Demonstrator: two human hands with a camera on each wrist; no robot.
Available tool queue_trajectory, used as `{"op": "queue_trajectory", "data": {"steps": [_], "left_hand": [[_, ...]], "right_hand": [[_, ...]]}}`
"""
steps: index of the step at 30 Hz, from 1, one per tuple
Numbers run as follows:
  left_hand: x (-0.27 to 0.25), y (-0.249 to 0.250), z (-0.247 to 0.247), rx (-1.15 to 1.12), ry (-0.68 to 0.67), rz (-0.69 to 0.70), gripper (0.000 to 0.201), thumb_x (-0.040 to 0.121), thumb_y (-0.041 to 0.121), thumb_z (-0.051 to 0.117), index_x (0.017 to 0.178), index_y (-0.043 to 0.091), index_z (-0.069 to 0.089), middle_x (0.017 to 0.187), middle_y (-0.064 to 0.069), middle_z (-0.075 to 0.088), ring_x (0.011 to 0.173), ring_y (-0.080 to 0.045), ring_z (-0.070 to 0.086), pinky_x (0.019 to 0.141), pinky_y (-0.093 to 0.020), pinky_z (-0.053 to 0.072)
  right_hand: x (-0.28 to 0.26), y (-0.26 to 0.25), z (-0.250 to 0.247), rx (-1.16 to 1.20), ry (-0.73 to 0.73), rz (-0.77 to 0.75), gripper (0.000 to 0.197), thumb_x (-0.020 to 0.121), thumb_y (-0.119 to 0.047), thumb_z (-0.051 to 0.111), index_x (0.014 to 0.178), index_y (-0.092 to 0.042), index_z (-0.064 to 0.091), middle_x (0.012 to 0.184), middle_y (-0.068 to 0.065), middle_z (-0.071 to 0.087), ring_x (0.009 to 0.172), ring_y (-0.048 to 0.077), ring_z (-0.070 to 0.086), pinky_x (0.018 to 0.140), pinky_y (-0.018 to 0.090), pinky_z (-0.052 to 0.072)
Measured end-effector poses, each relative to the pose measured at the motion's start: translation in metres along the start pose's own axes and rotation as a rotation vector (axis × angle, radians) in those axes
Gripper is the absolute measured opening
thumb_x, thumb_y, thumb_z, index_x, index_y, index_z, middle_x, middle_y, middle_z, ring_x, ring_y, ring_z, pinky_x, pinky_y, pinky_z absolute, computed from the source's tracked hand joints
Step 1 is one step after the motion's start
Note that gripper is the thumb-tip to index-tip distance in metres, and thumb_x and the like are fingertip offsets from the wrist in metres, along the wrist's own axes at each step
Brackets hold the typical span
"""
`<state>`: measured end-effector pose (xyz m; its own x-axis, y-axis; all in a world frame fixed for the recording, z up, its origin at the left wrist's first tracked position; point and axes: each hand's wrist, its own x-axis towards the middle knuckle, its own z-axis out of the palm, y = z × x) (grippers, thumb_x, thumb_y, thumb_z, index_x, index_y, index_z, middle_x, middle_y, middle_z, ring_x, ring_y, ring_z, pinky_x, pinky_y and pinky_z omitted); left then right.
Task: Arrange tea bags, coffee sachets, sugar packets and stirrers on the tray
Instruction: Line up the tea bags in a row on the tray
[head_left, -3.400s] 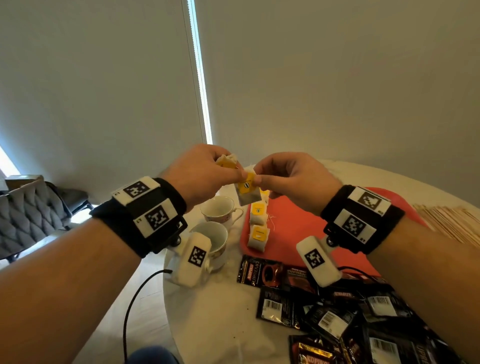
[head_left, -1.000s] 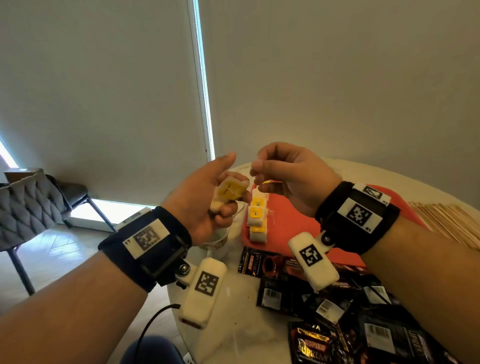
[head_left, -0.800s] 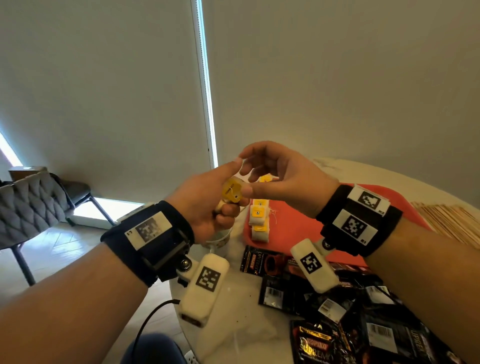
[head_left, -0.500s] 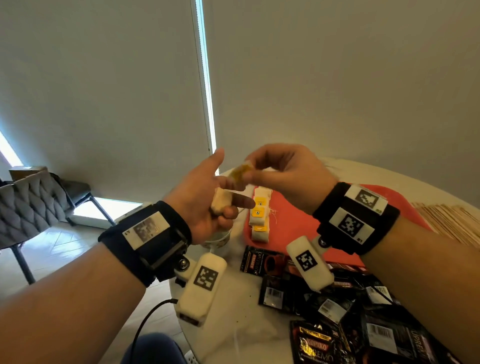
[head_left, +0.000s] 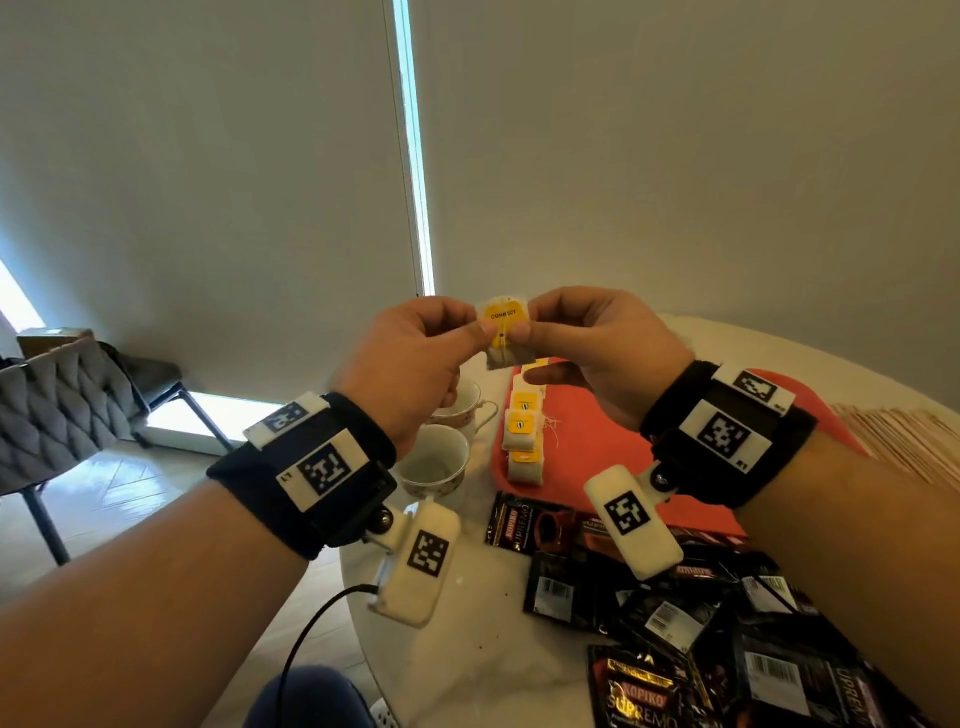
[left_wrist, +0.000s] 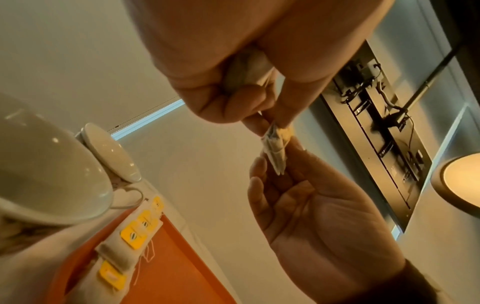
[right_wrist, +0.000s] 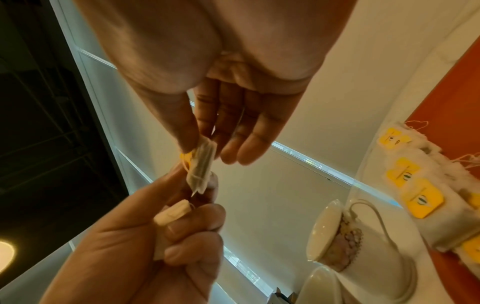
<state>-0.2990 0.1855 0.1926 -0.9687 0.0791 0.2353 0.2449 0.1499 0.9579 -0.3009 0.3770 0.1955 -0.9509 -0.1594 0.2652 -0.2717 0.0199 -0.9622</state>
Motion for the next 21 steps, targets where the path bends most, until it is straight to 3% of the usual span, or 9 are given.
{"op": "queue_trajectory", "data": {"steps": [4,8,15,21], "left_hand": [[0.006,-0.003,0.0,0.038,-0.023,-0.049,0.01,0.098,0.028,0.071,0.1,0.019,0.076,0.061,0.008,0.059,0.05,-0.007,0.046,0.047,-0.021,0.044],[0.012,-0.009,-0.003,-0.043,0.001,-0.128,0.008,0.098,0.024,0.071,0.099,0.016,0.073,0.085,0.001,0.068,0.053,-0.007,0.045,0.045,-0.021,0.042],[0.024,-0.026,-0.011,-0.12,0.011,-0.199,0.007,0.099,0.022,0.07,0.099,0.015,0.072,0.083,0.0,0.063,0.053,-0.007,0.045,0.043,-0.021,0.039],[0.03,-0.035,-0.014,-0.159,0.002,-0.227,0.006,0.099,0.021,0.07,0.098,0.015,0.07,0.081,0.0,0.061,0.051,-0.006,0.044,0.042,-0.02,0.037]], "right_hand": [[0.003,0.009,-0.007,-0.089,0.003,0.086,0.013,0.086,-0.008,0.077,0.099,-0.007,0.074,0.097,0.014,0.077,0.085,0.025,0.073,0.072,0.033,0.061],[0.002,0.037,-0.015,-0.152,0.048,0.311,0.014,0.084,-0.003,0.079,0.095,-0.005,0.071,0.085,0.012,0.075,0.073,0.022,0.07,0.068,0.035,0.061],[-0.006,0.079,-0.016,-0.113,0.035,0.641,0.014,0.084,0.002,0.077,0.087,-0.007,0.066,0.078,0.012,0.074,0.064,0.02,0.069,0.059,0.033,0.058],[-0.005,0.091,-0.009,-0.072,0.035,0.765,0.013,0.084,0.003,0.075,0.089,-0.005,0.066,0.078,0.016,0.072,0.065,0.023,0.067,0.065,0.034,0.057]]}}
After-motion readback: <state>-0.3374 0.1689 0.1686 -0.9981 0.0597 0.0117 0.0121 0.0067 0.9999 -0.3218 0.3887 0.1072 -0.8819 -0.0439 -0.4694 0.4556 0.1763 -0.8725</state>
